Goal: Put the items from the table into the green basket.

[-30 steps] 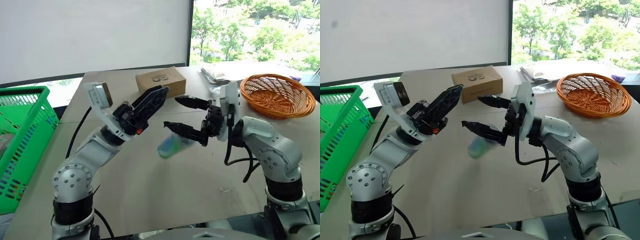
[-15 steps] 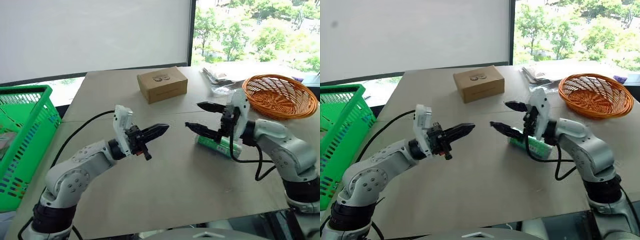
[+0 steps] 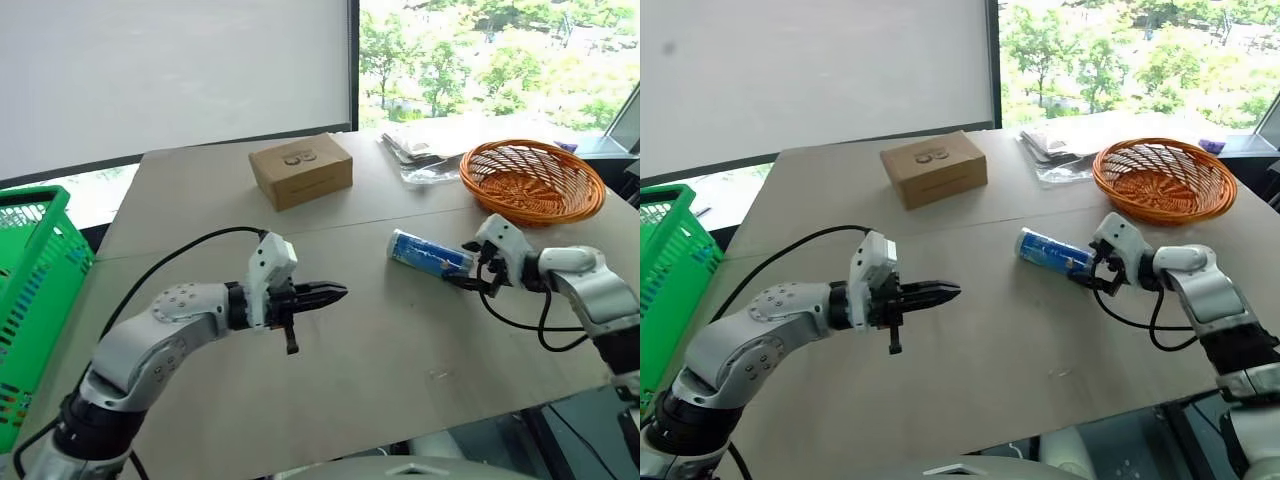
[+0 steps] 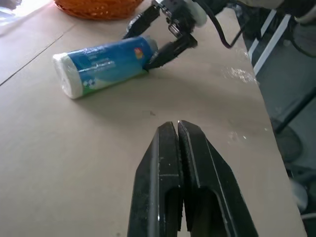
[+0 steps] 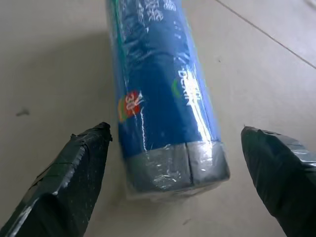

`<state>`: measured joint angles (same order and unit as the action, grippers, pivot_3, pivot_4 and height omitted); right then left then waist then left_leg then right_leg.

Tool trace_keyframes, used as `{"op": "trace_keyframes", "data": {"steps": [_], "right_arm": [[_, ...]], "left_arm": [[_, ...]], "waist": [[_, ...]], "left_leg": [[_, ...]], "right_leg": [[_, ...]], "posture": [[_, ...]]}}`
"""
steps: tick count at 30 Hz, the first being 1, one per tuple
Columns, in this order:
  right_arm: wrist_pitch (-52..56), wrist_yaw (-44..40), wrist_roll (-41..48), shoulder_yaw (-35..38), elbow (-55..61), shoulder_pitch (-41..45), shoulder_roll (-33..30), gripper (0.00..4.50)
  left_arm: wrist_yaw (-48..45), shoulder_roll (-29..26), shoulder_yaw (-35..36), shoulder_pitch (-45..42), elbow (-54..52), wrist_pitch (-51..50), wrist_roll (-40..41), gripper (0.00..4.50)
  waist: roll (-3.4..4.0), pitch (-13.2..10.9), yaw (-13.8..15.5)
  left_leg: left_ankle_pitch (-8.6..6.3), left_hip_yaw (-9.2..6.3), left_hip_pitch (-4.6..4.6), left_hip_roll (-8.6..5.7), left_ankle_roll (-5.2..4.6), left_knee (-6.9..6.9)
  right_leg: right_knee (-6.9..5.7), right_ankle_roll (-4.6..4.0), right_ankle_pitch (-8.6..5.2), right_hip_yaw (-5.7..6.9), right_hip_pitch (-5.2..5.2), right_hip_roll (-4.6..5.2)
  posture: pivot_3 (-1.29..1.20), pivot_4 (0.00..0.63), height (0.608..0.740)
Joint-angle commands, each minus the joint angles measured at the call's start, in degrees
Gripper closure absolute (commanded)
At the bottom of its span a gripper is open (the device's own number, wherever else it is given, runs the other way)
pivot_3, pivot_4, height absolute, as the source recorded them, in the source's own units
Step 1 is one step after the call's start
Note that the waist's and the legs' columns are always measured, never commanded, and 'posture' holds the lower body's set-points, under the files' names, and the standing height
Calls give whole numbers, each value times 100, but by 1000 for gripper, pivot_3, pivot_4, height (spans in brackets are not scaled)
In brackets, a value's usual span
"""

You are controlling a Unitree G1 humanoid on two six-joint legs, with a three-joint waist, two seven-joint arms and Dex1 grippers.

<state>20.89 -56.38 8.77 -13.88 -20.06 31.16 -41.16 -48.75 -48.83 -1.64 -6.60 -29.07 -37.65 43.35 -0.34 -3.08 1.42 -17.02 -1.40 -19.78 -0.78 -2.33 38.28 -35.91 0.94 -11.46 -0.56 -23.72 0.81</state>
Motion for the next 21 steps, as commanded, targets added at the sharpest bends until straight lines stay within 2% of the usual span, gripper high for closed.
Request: {"op": "trace_keyframes", "data": {"steps": [1, 2, 3, 4, 6, 8, 12, 16, 17, 18, 20, 21], "right_arm": [[-591, -432, -298, -94, -950, 583, 138, 0], [-763, -467, -347, -70, -1206, 725, 204, 0], [-845, -542, -370, -51, -1409, 854, 257, 503], [-982, -632, -426, -54, -1610, 979, 295, 774], [-1165, -752, -507, -42, -1878, 1140, 362, 1783], [-1294, -830, -555, -15, -2048, 1212, 406, 2426], [-1610, -933, -623, 32, -2263, 1298, 509, 2517], [-1784, -1007, -593, 148, -2258, 1317, 565, 2523], [-1788, -1023, -529, 215, -2204, 1322, 585, 2533], [-1676, -1057, -378, 335, -2068, 1338, 623, 2534], [-1347, -1152, -15, 581, -1640, 1335, 707, 2534], [-1075, -1191, 193, 705, -1319, 1310, 762, 2534]], "left_arm": [[-234, -174, 354, 58, -55, 177, -147, 4409], [-223, -192, 428, 108, -91, 170, -162, 4409], [-196, -208, 511, 177, -141, 153, -175, 4500], [-141, -203, 623, 287, -219, 139, -174, 4500], [-67, -187, 769, 465, -325, 124, -180, 4500], [-30, -178, 824, 570, -390, 118, -206, 4500], [189, -62, 891, 647, -337, 130, -345, 4500], [363, 104, 915, 484, -237, 81, -343, 2776], [416, 168, 927, 428, -225, 84, -324, 2207], [479, 303, 987, 363, -220, 5, -118, 1910], [606, 628, 1158, 331, -272, -143, 433, 1008], [633, 736, 1206, 339, -326, -231, 648, 975]], "waist": [[-2, -2, -20], [-2, -2, -10], [-2, -2, -4], [-1, -3, -2], [-2, -4, 15], [-2, -4, 65], [-1, -4, 104], [0, -5, 113], [0, -5, 116], [0, -5, 125], [6, -9, 134], [6, -9, 128]], "left_leg": [[0, 0, -1, 1, 0, 0], [0, -5, -4, 4, 0, 0], [0, -8, -5, 3, 0, 0], [0, -7, -6, 3, 0, 0], [0, -9, -8, 2, 0, -2], [-1, -10, -8, 3, 0, -4], [-1, -15, -5, 3, 0, -6], [0, -16, -2, 4, 0, -4], [0, -15, -1, 3, 0, -4], [0, -16, -1, 3, 1, -3], [1, -17, -3, 4, 1, -2], [1, -15, -5, 4, 1, -2]], "right_leg": [[1, 0, 0, -1, -1, 2], [3, 0, 1, -1, -1, 7], [3, -2, 1, -5, -1, 11], [3, -2, 2, -13, -1, 13], [4, -19, 12, -20, -2, 16], [4, -20, 13, -20, -3, 17], [2, -22, 13, -17, -2, 17], [-5, -21, 14, -15, -2, 16], [-8, -21, 14, -16, -2, 16], [-8, -21, 14, -15, -2, 15], [-9, -21, 16, -15, -2, 16], [-8, -4, 27, -18, -4, 18]], "posture": [[135, 0, 740], [151, 0, 740], [151, 0, 740], [167, 0, 740], [167, 0, 740], [179, 0, 740], [193, 0, 740], [197, 0, 740], [197, 0, 740], [197, 0, 740], [188, 0, 740], [175, 0, 740]]}}
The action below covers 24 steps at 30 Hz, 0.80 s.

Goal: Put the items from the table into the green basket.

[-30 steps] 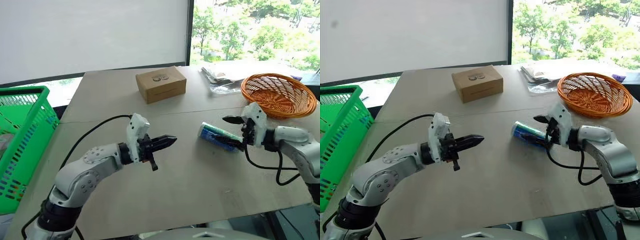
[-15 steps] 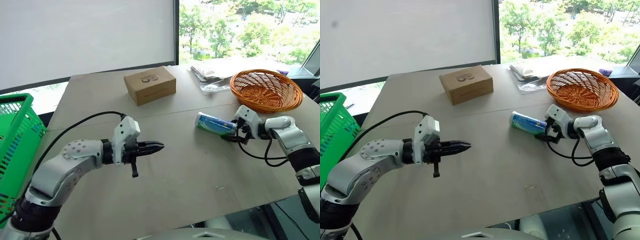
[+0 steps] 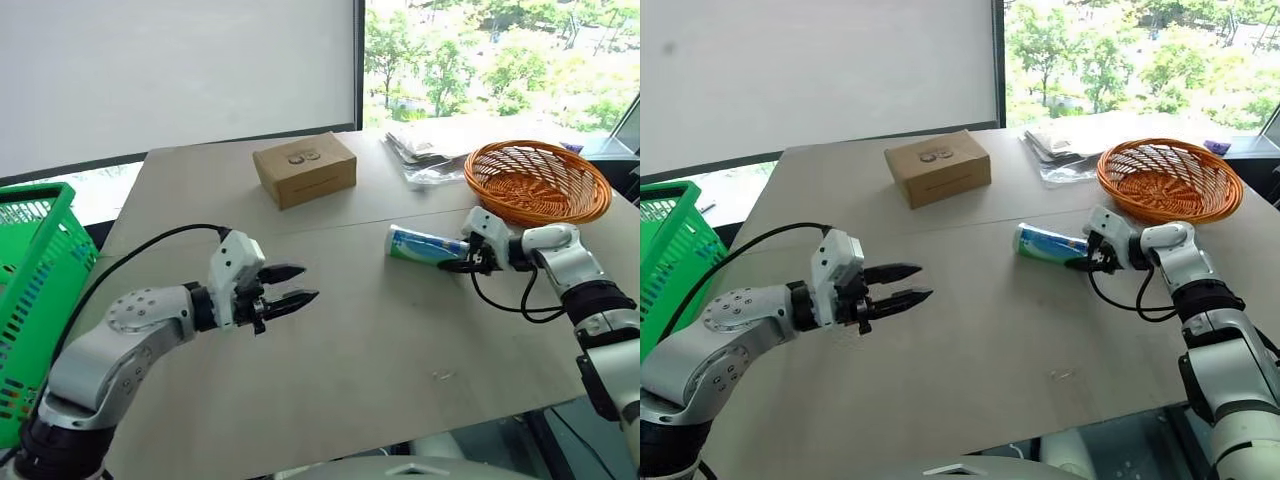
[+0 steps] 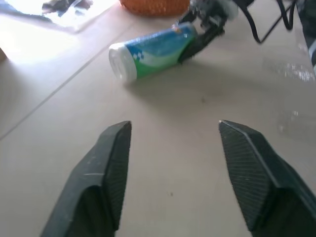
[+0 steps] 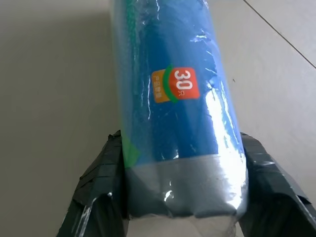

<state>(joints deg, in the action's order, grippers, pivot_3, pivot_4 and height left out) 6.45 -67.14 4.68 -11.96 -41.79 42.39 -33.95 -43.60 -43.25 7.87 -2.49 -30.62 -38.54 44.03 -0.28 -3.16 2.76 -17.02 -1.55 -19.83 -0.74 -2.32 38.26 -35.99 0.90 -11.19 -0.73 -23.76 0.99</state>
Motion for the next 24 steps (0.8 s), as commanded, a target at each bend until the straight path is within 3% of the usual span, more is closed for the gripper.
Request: {"op": "trace_keyframes", "data": {"steps": [1, 7, 11, 16, 22, 24], "right_arm": [[605, -137, 766, 606, 1130, 154, 89, 2535], [2757, 117, 2485, 1052, 3903, -237, 621, 2540], [3785, 568, 3524, 1135, 5143, -370, 1079, 2541], [4342, 905, 4203, 1058, 5812, -505, 1324, 2564], [4550, 1085, 4411, 1006, 5914, -581, 1321, 2575], [4566, 1116, 4409, 991, 5895, -591, 1297, 2575]], "left_arm": [[153, 264, 287, -68, -216, -207, 732, 975], [857, 1072, 485, -560, -29, -339, 1677, 975], [1330, 1756, 534, -1121, 129, -205, 2360, 975], [1604, 2272, 420, -1460, 170, -77, 2650, 975], [1654, 2446, 434, -1505, 101, 7, 2805, 975], [1641, 2444, 494, -1494, 112, 12, 2904, 1842]], "waist": [[0, 0, -7], [1, 1, 123], [0, 3, 209], [-17, 14, 265], [-17, 14, 247], [-17, 14, 246]], "left_leg": [[0, 0, -1, 1, 0, 0], [-2, -20, -13, 4, 2, -3], [-2, -30, -18, -1, 3, -1], [-1, -25, -18, -17, 2, 13], [-1, -21, -11, -15, 2, 11], [0, -22, -9, -12, 3, 10]], "right_leg": [[0, 4, 4, -2, -2, 2], [2, 2, 4, 10, -12, 18], [1, 2, 5, 27, -11, 15], [4, 4, 6, 25, 1, 18], [3, 3, 6, 18, 2, -1], [2, 4, 6, 19, 2, -6]], "posture": [[175, 0, 740], [175, 0, 740], [141, 0, 740], [139, 0, 740], [143, 0, 740], [146, 0, 740]]}}
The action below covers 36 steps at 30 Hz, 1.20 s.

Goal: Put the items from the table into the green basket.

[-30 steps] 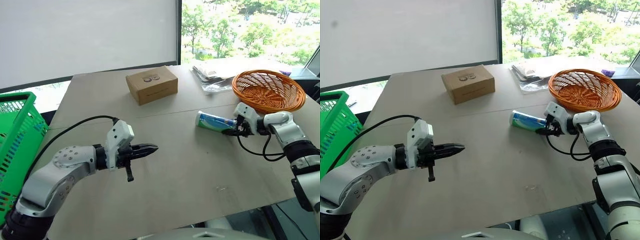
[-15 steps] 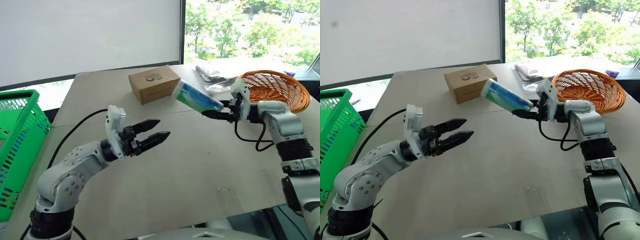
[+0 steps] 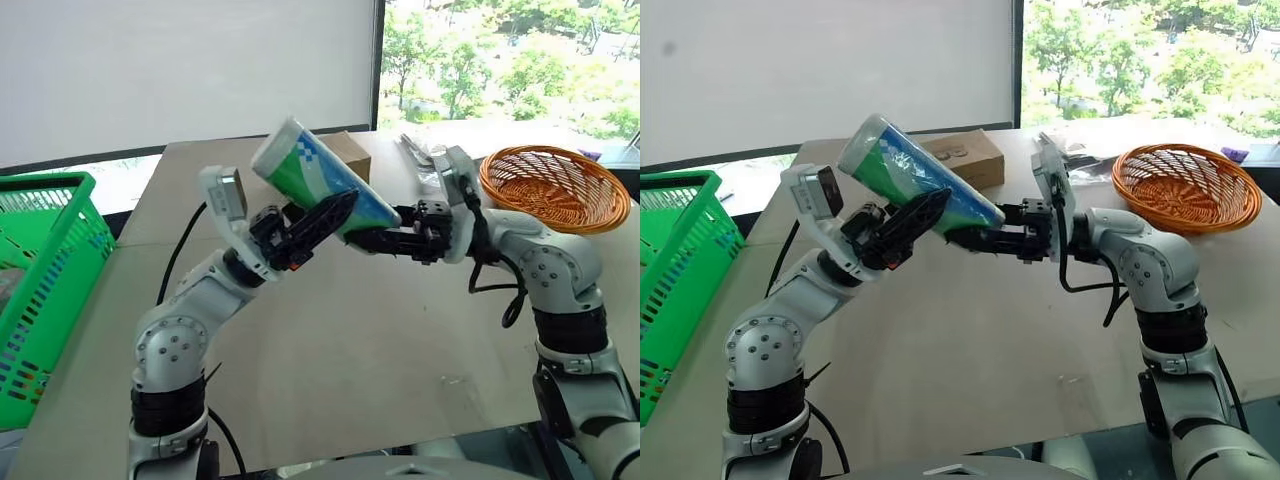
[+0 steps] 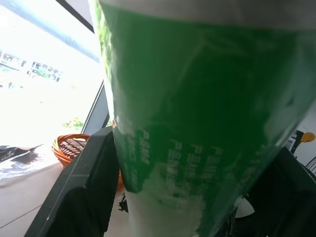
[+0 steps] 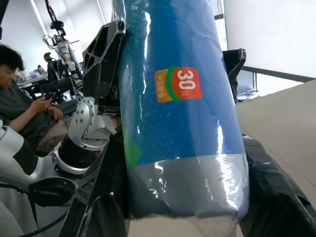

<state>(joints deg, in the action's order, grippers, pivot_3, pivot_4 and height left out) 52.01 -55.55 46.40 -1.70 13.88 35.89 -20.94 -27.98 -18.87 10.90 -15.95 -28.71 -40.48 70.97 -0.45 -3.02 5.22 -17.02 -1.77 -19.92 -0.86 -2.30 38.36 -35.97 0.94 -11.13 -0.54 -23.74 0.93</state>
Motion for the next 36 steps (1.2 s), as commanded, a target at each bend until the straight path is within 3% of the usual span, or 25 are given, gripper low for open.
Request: {"op": "trace_keyframes", "data": {"steps": [1, 2, 6, 11, 14, 18, 23, 25, 27, 36], "right_arm": [[6, -36, 231, -45, 317, 57, -15, 2576], [18, -23, 241, -48, 308, 57, -21, 2585], [69, -4, 294, -57, 258, 82, -32, 2592], [-129, -165, -71, -139, 238, -96, -524, 191], [-521, -629, -401, -142, 183, -223, -1197, 191], [-210, -430, 204, 277, 314, 262, -1181, 191], [-16, -378, 857, 449, 587, 674, -1037, 191], [60, -263, 1138, 529, 610, 773, -929, 191], [54, -200, 1254, 535, 633, 805, -873, 191], [-275, -433, 1096, 438, 564, 528, -935, 191]], "left_arm": [[74, -4, 194, -144, -74, 205, 224, 2269], [70, -20, 182, -130, -76, 198, 213, 2570], [114, -31, 156, -115, -75, 216, 160, 2616], [358, -442, 296, -201, -33, 182, -351, 2633], [444, -1312, 745, -197, -17, -55, -464, 2633], [454, -2469, 1451, -241, 181, -9, -1065, 2633], [501, -4727, 1181, 350, 1400, 227, -3814, 2633], [595, -5309, 1119, 647, 1928, 168, -4564, 2633], [878, -5563, 1154, 706, 2410, 75, -5141, 2633], [1596, -5312, 1810, 648, 3431, -197, -6222, 2633]], "waist": [[0, 0, 0], [0, 0, 1], [0, 0, 3], [0, 0, 11], [0, -1, 25], [-6, -9, -100], [3, -7, -148], [6, -12, -147], [4, -15, -128], [-45, 5, 65]], "left_leg": [[0, -1, 0, 1, 0, 0], [0, -2, 0, 1, 0, -1], [0, 3, 0, 0, 0, 0], [0, 4, 0, -1, 0, 0], [0, -2, -3, -4, 0, 0], [0, 9, 1, 4, -1, -5], [0, 7, 10, 4, 0, -22], [-1, 9, 13, 6, 0, -29], [-1, 6, 7, 11, 0, -33], [5, -21, -99, -6, 14, -26]], "right_leg": [[0, 0, 0, 1, 0, -1], [0, 0, 0, 1, 0, -1], [0, 0, 0, -2, 0, 2], [1, 0, -1, -3, 0, 3], [1, -9, -7, 4, 0, 2], [3, -18, -15, 4, -6, -11], [2, 0, -28, 19, -6, -18], [7, -1, -31, 21, -7, -17], [6, 0, -31, 27, -12, -3], [2, 0, -1, 69, -102, 79]], "posture": [[146, 0, 740], [146, 0, 740], [149, 0, 740], [168, 0, 740], [166, 0, 740], [165, 0, 740], [191, 0, 740], [191, 0, 740], [204, 0, 740], [214, 0, 740]]}}
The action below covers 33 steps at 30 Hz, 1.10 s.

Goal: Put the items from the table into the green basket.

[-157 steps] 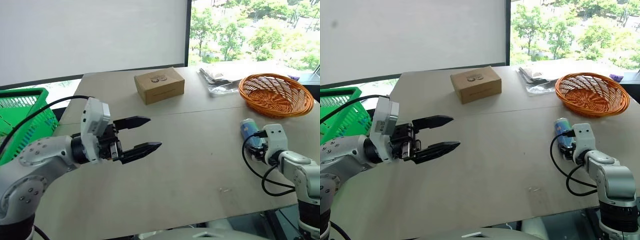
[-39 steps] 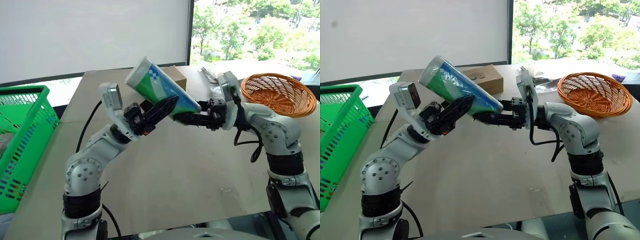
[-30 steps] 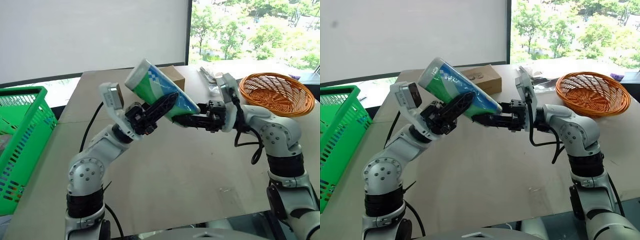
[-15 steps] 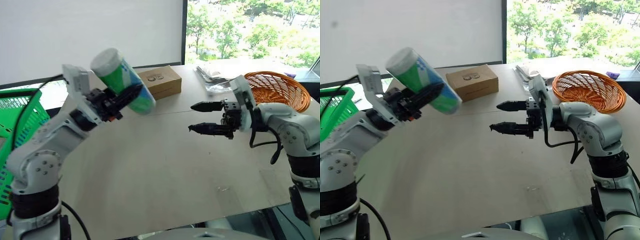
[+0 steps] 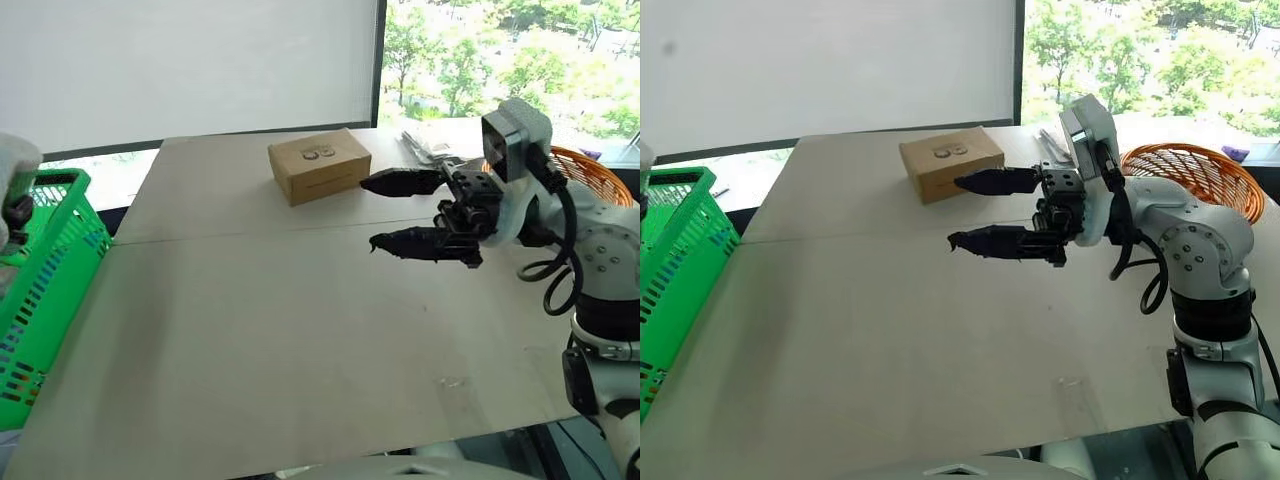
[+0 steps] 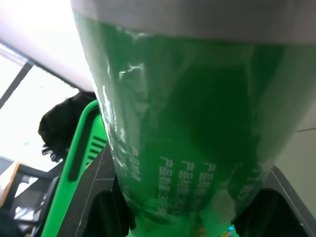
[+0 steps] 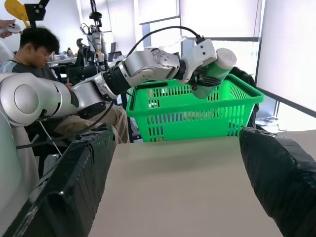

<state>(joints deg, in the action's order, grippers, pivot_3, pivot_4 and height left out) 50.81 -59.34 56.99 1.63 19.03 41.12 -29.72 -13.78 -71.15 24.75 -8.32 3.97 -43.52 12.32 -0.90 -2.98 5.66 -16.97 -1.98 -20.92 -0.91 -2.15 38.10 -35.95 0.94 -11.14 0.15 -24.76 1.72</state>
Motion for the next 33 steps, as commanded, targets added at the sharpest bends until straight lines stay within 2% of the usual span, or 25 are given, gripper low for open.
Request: {"op": "trace_keyframes", "data": {"steps": [1, 2, 3, 4, 7, 11, 15, 17, 20, 24, 27, 29, 33], "right_arm": [[-159, -49, 34, 109, 42, 5, -54, 191], [-163, -33, 27, 110, 32, 12, -45, 191], [-173, -19, 9, 100, 21, 21, -38, 136], [-181, -12, -6, 87, 15, 31, -37, 136], [-185, 23, -16, 65, 11, 60, -35, 136], [-188, 136, -39, 71, -25, 98, -23, 136], [-372, 232, -365, 121, -264, -315, -134, 136], [-818, 184, -931, 30, -416, -762, -305, 136], [-1911, 371, -2136, -119, -866, -1513, -516, 136], [-3226, 701, -3356, -106, -1405, -2359, -738, 136], [-3746, 876, -3601, 226, -1616, -3080, -771, 136], [-3931, 974, -3661, 403, -1714, -3433, -738, 136], [-4205, 1230, -3749, 633, -1882, -3854, -583, 136]], "left_arm": [[160, -56, 449, -126, 278, 188, -408, 2633], [141, 1, 458, -150, 347, 220, -426, 2633], [119, 57, 462, -168, 389, 256, -444, 1660], [88, 95, 454, -179, 410, 285, -476, 1367], [165, 195, 458, -317, 457, 322, -593, 28], [280, 490, 496, -839, 523, 547, -509, 28], [-672, 1243, 445, -1042, -255, 1066, 336, 28], [-1156, 1731, 386, -735, -1017, 1248, 767, 28], [-1194, 2622, 268, -285, -2053, 1121, 1327, 28], [-1490, 3157, -562, 1021, -3146, 1200, 1211, 28], [-1331, 3718, -989, 1737, -3470, 1380, 1111, 28], [-1328, 3937, -1252, 2095, -3517, 1600, 956, 28], [-1455, 4248, -1382, 2419, -3393, 1710, 1068, 28]], "waist": [[0, 0, 32], [0, 0, 43], [0, 0, 54], [0, 0, 67], [-2, 1, 114], [-13, 9, 176], [-16, 32, 250], [-36, 52, 309], [-51, 71, 351], [-61, 87, 356], [-56, 89, 363], [-15, 128, 382], [14, 123, 362]], "left_leg": [[9, -3, -4, -1, 16, 0], [8, -5, -7, -1, 16, -1], [6, -8, -10, -2, 12, -1], [-3, -10, -10, -2, -2, -2], [-4, -12, -11, -3, -2, -3], [-5, -19, -15, -3, 0, -2], [-16, -19, -17, -14, 20, -1], [-17, -15, -19, -19, 20, -1], [-18, -10, -42, -25, 12, 10], [3, 23, -94, -28, 8, 23], [4, 32, -89, -19, 8, 21], [-2, 24, -87, -1, -7, 28], [-4, 32, 16, 2, -13, 28]], "right_leg": [[0, -1, 0, 0, -2, 4], [0, -1, 0, -1, -4, 6], [0, -2, 0, -2, -6, 8], [0, -2, 0, -3, -7, 10], [0, -2, 1, -5, -7, 16], [0, -5, 2, 0, -8, 19], [-1, -5, 3, -2, -7, 32], [2, -5, 3, -3, -7, 42], [6, -5, 4, -6, -21, 52], [-6, 9, 14, -35, -82, 49], [-11, 7, 13, -45, -87, 33], [-12, -16, 28, -34, -82, 14], [4, -27, 2, -34, 23, 4]], "posture": [[214, 0, 740], [214, 0, 740], [214, 0, 740], [214, 0, 740], [211, 0, 740], [211, 0, 740], [227, 0, 740], [232, 0, 740], [237, 0, 740], [231, 0, 740], [220, 0, 740], [211, 0, 740], [205, 0, 740]]}}
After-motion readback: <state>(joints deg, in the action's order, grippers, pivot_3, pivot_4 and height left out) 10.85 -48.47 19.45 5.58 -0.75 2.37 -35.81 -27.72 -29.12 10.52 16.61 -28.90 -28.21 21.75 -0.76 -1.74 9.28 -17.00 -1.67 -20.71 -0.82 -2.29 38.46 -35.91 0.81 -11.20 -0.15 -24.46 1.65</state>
